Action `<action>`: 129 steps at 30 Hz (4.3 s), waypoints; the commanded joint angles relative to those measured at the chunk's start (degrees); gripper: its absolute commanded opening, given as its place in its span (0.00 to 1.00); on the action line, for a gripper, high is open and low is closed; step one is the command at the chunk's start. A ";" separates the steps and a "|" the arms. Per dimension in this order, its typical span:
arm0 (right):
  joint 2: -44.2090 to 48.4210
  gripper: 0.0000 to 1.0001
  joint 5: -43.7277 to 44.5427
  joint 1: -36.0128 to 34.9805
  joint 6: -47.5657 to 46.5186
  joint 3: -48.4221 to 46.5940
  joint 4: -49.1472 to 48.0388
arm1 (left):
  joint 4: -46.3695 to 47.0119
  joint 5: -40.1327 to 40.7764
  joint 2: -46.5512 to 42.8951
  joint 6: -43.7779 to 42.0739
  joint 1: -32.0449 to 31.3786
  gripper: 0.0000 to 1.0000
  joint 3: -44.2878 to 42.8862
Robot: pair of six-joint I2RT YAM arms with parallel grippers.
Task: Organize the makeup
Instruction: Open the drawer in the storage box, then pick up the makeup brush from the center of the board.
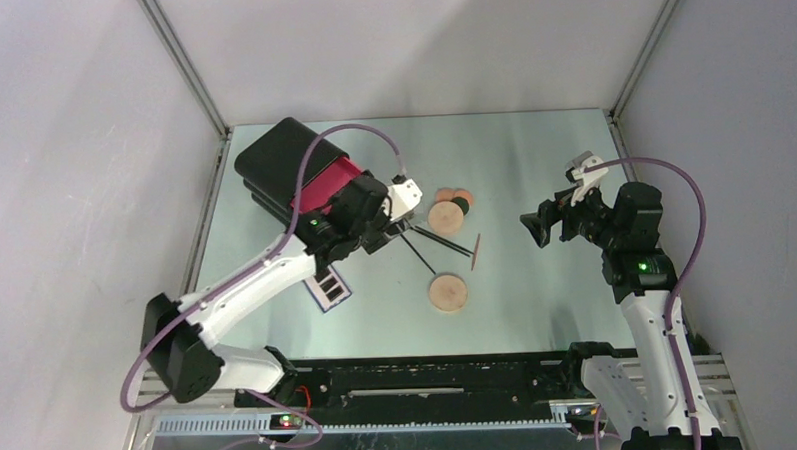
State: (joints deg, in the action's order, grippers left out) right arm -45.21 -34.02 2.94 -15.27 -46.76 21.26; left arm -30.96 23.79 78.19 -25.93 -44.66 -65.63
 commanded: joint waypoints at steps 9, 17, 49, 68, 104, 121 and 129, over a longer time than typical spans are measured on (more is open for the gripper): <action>-2.13 1.00 0.16 -0.24 -2.76 -0.09 -0.57 | 1.56 -17.87 -11.56 1.18 7.98 0.94 2.46; -5.38 1.00 3.16 -5.35 -6.96 -0.08 0.64 | 1.96 -42.25 -12.20 3.27 15.81 0.91 3.51; -22.29 0.98 9.69 -33.71 -14.38 -4.53 6.11 | 7.37 -49.88 -19.98 -1.91 16.36 0.95 11.93; -31.06 0.95 8.19 -37.32 -15.98 -10.89 8.33 | 7.41 -33.81 -19.17 -0.64 17.63 0.97 5.54; -41.61 0.77 15.74 -38.69 -14.69 -16.50 6.70 | -9.47 -34.27 -29.34 -14.64 17.77 0.91 21.25; -55.24 0.53 22.89 -38.61 -13.75 -24.10 9.95 | -5.94 -33.44 -32.58 -10.21 17.77 0.91 22.87; -56.86 0.54 21.56 -34.40 -9.13 -24.69 11.88 | -4.20 -33.17 -32.21 -10.78 17.77 0.91 23.84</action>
State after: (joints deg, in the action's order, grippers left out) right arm -102.06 -11.07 -33.36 -27.09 -69.08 31.83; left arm -37.91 -9.30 46.41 -37.39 -27.18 -43.42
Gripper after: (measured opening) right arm 0.535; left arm 0.910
